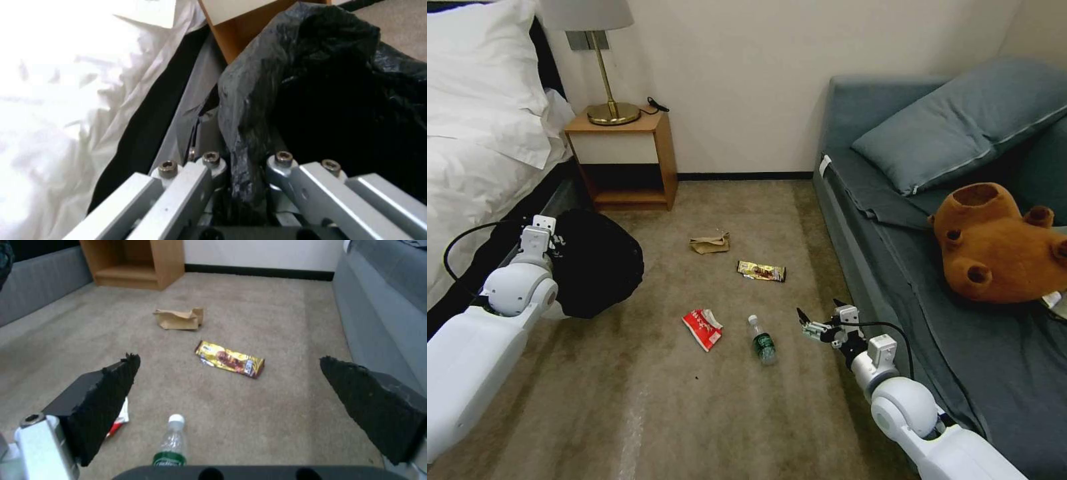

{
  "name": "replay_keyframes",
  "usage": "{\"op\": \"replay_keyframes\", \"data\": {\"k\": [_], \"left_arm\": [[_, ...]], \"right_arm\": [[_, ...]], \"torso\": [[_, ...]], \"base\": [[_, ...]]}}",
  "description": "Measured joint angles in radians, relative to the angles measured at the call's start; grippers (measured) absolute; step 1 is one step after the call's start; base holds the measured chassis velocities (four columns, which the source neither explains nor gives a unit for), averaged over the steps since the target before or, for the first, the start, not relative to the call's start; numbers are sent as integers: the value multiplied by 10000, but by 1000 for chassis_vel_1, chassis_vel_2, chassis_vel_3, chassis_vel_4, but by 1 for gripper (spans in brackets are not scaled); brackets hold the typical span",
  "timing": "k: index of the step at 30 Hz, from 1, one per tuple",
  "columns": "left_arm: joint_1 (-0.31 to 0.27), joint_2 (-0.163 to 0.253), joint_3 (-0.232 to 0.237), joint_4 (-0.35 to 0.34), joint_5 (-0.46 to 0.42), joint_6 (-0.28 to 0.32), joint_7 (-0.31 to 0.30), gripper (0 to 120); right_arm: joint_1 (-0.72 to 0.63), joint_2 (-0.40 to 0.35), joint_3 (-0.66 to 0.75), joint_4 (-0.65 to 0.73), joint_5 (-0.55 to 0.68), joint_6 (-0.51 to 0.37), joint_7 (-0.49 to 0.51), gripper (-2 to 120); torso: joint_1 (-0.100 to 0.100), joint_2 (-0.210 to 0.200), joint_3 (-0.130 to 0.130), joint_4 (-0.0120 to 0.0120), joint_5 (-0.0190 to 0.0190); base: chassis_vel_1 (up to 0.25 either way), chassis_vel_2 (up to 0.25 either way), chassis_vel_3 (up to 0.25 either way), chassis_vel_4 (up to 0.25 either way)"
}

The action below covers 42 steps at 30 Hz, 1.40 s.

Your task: Pick up the trash bin, then pick up the garbage on the floor and place it into the trash bin.

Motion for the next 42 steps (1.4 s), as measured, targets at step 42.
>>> {"op": "replay_keyframes", "data": {"k": [42], "left_arm": [[398, -75, -171, -56, -4, -286, 130, 5]], "right_arm": [[1451, -324, -1376, -313, 529, -1248, 278, 100]], "torso": [[0, 0, 0, 3, -1]], "base": [[-82, 83, 86, -83]]}}
